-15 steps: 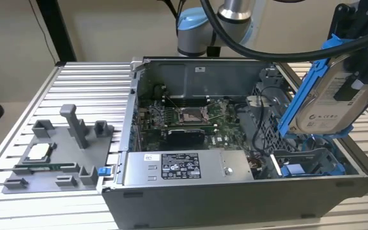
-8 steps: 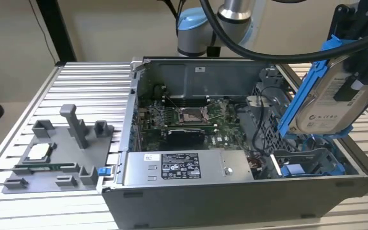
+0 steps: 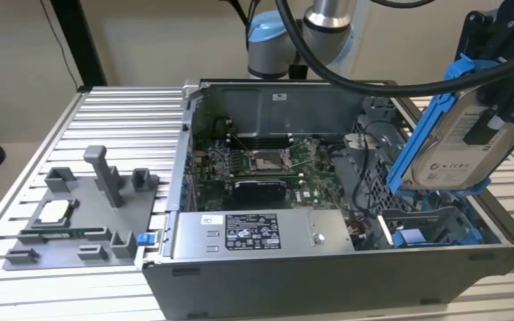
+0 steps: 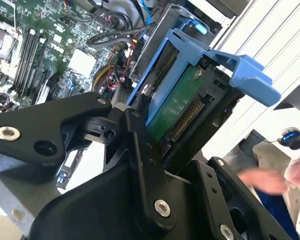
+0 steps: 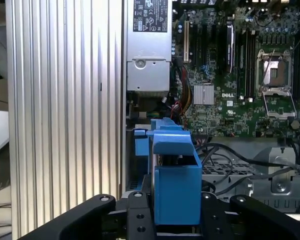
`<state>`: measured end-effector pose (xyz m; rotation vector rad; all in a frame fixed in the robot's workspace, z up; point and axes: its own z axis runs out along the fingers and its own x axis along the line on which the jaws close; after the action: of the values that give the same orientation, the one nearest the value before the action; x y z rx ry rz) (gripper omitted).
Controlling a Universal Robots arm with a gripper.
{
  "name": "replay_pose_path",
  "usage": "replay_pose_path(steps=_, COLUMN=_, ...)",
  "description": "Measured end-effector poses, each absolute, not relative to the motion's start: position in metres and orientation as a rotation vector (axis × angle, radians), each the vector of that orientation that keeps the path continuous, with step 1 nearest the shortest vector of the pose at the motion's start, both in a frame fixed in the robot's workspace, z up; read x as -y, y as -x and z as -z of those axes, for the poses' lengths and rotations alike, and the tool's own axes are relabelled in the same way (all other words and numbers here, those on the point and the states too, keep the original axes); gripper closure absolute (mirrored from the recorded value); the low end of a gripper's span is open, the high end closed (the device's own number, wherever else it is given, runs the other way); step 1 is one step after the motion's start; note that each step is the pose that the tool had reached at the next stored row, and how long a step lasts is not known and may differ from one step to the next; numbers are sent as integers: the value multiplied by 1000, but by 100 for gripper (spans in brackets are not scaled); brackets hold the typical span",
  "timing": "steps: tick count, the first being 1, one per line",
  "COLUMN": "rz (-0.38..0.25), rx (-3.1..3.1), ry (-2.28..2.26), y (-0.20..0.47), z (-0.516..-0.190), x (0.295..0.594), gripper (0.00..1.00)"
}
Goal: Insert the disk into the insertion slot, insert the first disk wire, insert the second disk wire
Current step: 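Insert the disk into the insertion slot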
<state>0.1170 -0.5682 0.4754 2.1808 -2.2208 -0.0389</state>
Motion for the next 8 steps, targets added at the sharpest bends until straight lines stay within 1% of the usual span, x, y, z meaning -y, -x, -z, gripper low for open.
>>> replay_pose_path(steps=8, rz=42, rx=2222, ry=-2182, y=-117, z=-475, x=568, gripper=100)
